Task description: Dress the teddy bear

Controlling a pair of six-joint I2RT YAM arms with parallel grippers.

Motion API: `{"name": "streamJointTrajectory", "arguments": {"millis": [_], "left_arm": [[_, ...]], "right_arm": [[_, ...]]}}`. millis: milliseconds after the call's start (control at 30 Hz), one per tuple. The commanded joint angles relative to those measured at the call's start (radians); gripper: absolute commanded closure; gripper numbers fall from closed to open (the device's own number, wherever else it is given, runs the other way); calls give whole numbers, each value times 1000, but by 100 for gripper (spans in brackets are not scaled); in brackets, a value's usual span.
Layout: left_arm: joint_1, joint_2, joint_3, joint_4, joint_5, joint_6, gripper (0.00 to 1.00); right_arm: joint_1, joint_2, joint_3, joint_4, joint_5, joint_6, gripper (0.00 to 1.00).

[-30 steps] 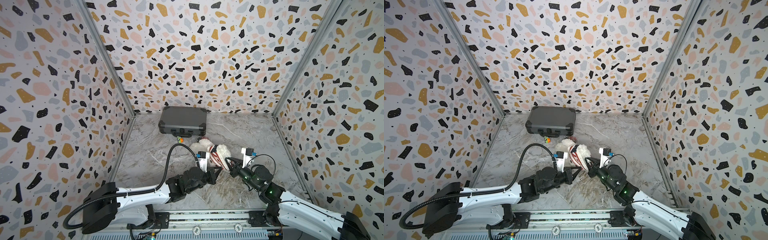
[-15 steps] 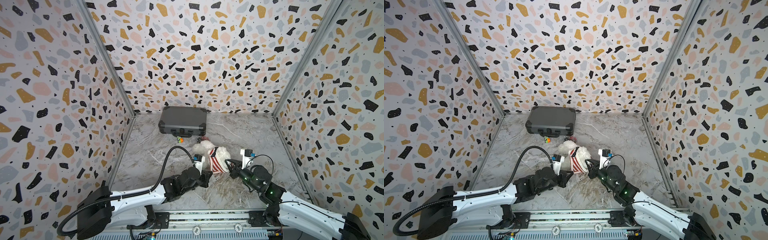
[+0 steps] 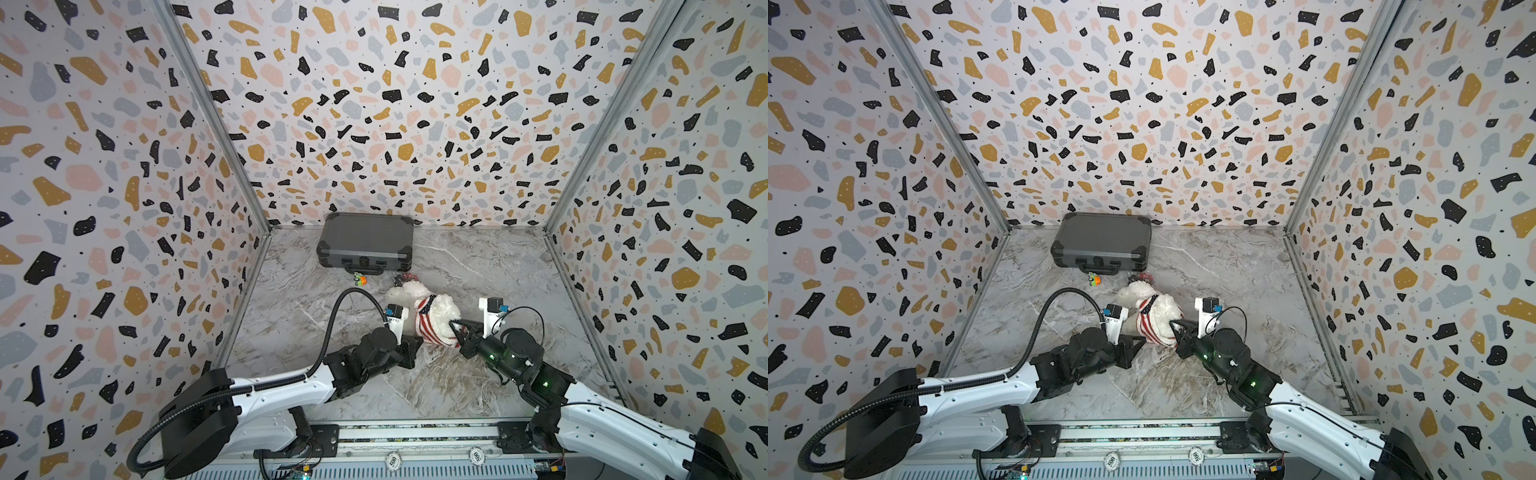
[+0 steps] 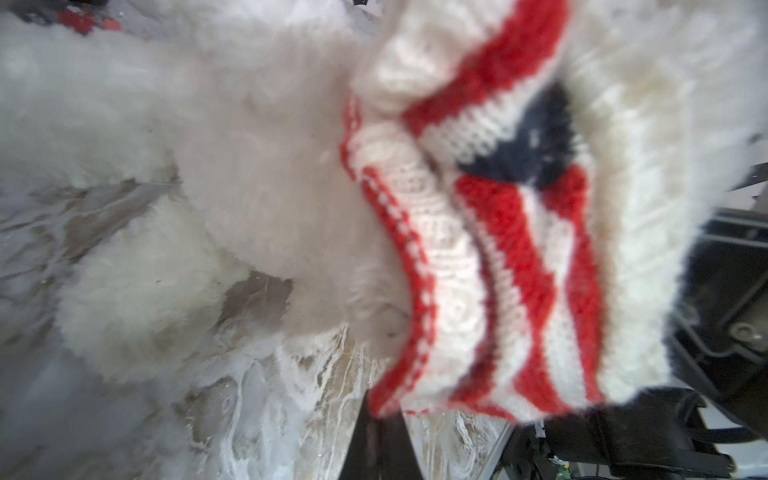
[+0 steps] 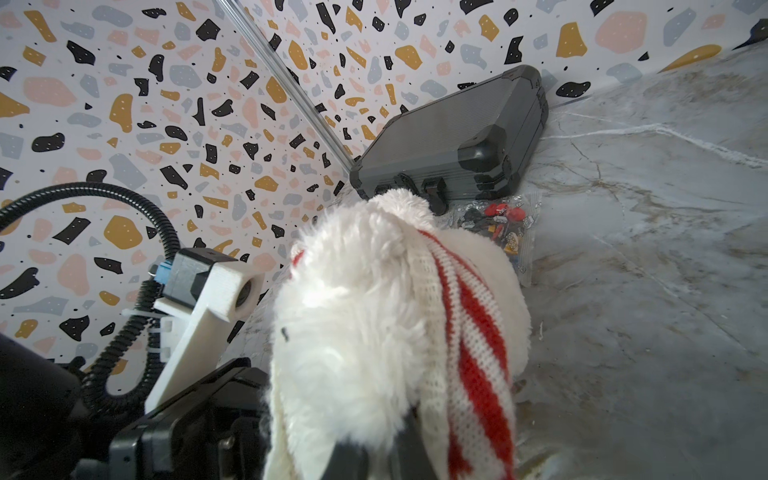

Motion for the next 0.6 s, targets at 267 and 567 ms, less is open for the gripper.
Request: {"name": "streamJointTrajectory", "arguments": {"millis": [267, 567], "left_arm": [[22, -103, -161, 123, -82, -93, 100], [28, -107, -167, 86, -76, -84, 100]], "right_arm": [[-118, -28, 75, 69, -294, -220, 100], [-130, -53, 109, 37, -381, -301, 100]]}}
